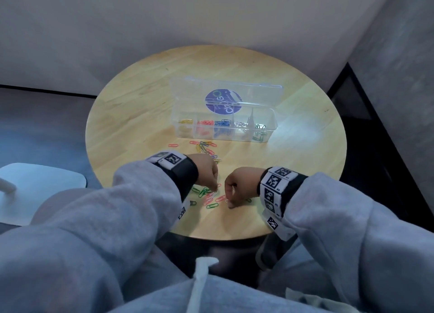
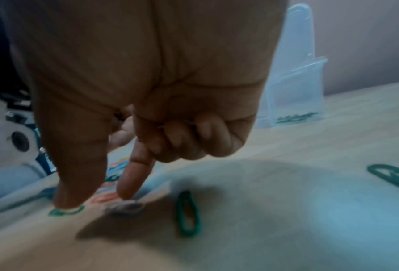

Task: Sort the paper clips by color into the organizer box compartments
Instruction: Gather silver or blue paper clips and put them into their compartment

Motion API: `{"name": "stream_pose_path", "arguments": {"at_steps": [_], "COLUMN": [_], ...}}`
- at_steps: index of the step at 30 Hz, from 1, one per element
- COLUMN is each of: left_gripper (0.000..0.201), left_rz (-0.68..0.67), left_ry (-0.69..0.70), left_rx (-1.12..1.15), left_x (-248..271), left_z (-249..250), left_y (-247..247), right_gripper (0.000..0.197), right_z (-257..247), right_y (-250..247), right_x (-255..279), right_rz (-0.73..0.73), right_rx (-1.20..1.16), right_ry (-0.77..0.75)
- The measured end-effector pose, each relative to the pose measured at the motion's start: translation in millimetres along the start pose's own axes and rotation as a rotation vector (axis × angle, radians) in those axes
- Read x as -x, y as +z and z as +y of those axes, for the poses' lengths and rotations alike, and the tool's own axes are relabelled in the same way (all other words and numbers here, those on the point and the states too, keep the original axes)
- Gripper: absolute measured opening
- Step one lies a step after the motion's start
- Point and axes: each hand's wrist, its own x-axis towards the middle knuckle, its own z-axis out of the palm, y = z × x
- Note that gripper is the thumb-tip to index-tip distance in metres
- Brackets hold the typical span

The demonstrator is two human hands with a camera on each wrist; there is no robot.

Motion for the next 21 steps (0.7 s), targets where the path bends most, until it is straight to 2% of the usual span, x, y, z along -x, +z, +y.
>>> {"name": "stream_pose_path", "arguments": {"at_steps": [4, 7, 11, 16, 21], "left_gripper": [0.021, 0.023, 0.020, 0.016, 0.006], "left_rz": [-0.001, -0.018, -0.005, 0.001, -0.023], "left_ry": [-0.007, -0.021, -0.025, -0.008, 0.030], "left_rx": [-0.190, -0.252, -0.255, -0.231, -0.142], "left_x": [-5.7, -7.4, -10.1, -13.5, -13.4], "left_z": [7.9, 10.7, 9.8, 6.9, 6.8], "left_y": [10.5, 15.3, 17.8, 18.5, 17.9], "right_gripper": [0.010, 0.019, 0.020, 0.021, 0.019], "right_z": [-1.9, 1.7, 13.5, 28.9, 42.3], "right_y": [8.4, 8.6, 1.0, -6.1, -21.2], "right_x": [-3.0, -5.7, -5.9, 0.5, 7.7], "right_rz": [0.041, 0.048, 0.088, 0.224, 0.251], "right_rx": [0.124, 0.107, -0.083, -0.244, -0.518], "right_ry": [0.011, 0.053, 0.107, 0.178, 0.202]}}
